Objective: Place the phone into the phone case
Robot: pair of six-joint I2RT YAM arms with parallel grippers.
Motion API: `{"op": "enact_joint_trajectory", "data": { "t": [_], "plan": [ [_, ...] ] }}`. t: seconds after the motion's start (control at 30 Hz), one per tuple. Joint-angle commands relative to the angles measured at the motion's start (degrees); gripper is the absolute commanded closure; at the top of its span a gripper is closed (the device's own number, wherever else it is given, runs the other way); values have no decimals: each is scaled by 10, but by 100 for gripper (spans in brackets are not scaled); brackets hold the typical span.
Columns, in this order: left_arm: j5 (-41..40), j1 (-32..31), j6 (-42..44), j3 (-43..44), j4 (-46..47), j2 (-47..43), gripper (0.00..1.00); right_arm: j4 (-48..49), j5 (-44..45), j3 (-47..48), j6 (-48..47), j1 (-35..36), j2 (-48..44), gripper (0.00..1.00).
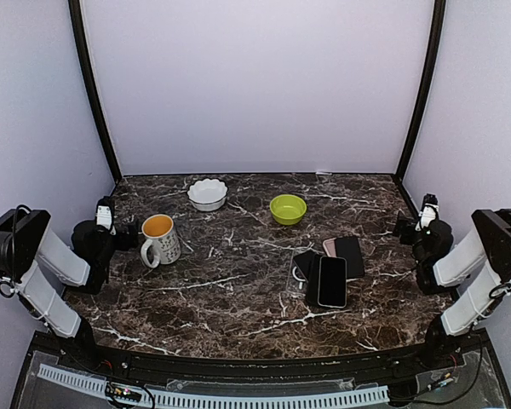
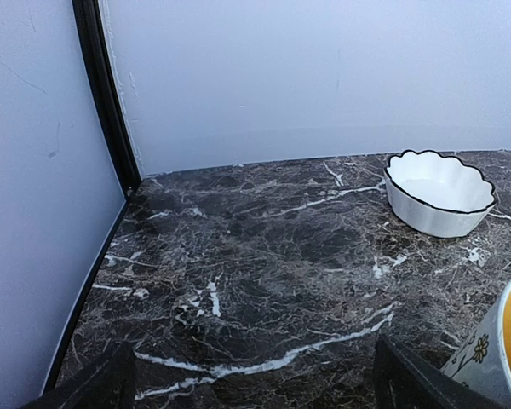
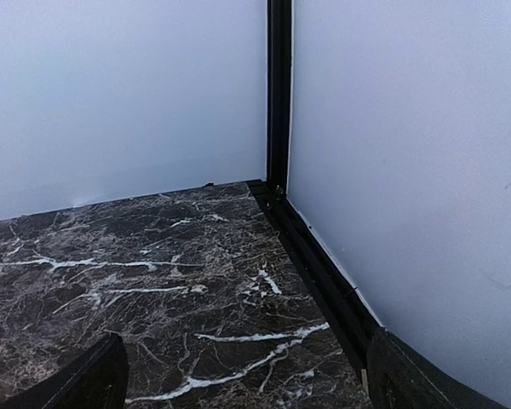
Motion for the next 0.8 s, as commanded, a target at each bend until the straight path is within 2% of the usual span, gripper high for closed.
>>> {"op": "enact_joint_trajectory", "data": {
  "t": [0.0, 0.2, 0.27, 0.3, 0.33, 0.37, 0.4, 0.47, 0.53, 0.57, 0.67, 0.77],
  "plan": [
    [36, 3, 6, 15, -12, -7, 1, 2, -33, 9, 4, -2, -8, 2],
    [43, 3, 6, 17, -15, -7, 1, -14, -67, 16, 3, -26, -10, 2],
    [23, 3, 5, 31, -38, -18, 1, -30, -47, 24, 15, -27, -27, 2],
    [-12, 3, 2, 49, -130, -42, 1, -73, -17, 34, 23, -27, -46, 2],
    [-37, 3, -14, 104, -190, -55, 1, -110, -1, 42, 30, -26, -71, 1],
    [-91, 3, -24, 130, -296, -77, 1, -145, 16, 50, 35, -27, -97, 1],
    [-116, 3, -30, 168, -324, -85, 1, -182, 23, 58, 41, -27, -123, 1],
    [-166, 3, -20, 186, -348, -117, 1, -273, 16, 84, 73, -28, -170, 2],
    [-217, 0, -49, 209, -395, -155, 4, -381, -44, 132, 110, -28, -200, 5],
    [-233, -1, -63, 222, -447, -181, 5, -435, -80, 161, 126, -27, -208, 8],
    [-204, -16, -100, 292, -541, -228, 15, -571, -157, 245, 157, -13, -209, 22],
    [-170, -56, -102, 323, -587, -262, 24, -693, -121, 325, 150, 75, -199, 26]
  ]
}}
